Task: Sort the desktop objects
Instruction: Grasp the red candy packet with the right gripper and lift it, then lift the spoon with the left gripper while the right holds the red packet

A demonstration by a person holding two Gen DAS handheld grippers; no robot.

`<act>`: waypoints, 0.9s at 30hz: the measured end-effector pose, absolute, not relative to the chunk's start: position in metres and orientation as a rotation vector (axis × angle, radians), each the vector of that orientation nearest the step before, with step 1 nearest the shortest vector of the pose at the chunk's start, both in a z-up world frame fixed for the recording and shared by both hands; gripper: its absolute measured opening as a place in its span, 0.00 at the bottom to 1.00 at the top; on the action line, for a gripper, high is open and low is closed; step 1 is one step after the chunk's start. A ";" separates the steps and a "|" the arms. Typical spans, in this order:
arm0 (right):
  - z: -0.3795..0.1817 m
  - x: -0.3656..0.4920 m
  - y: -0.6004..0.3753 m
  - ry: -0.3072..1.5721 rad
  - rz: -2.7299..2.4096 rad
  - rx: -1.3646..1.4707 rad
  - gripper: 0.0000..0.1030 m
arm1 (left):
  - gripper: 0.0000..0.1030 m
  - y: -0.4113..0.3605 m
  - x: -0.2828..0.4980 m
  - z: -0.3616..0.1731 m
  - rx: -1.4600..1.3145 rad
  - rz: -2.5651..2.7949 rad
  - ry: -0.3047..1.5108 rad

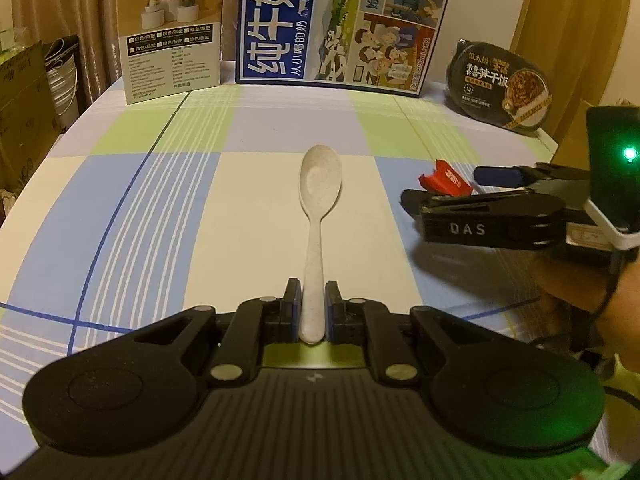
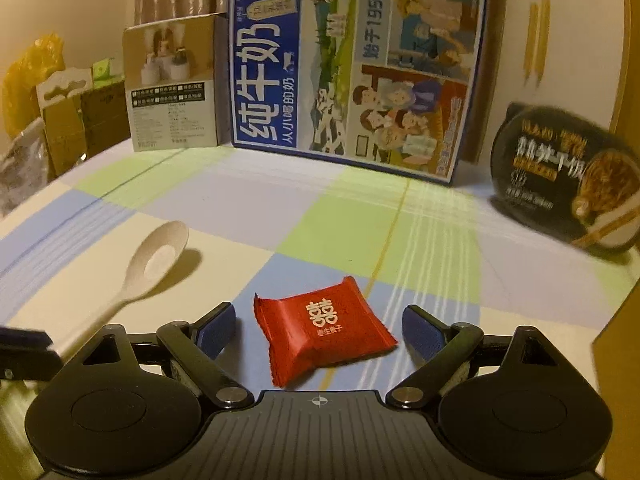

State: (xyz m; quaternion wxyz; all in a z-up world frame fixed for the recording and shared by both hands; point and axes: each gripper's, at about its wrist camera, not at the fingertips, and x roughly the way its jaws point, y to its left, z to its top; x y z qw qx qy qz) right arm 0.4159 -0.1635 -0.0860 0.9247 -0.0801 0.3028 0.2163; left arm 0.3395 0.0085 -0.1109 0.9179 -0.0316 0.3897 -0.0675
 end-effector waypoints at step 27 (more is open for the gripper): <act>-0.057 0.170 -0.225 0.784 0.419 -0.170 0.42 | 0.08 -0.045 0.220 -0.091 0.039 -0.279 0.881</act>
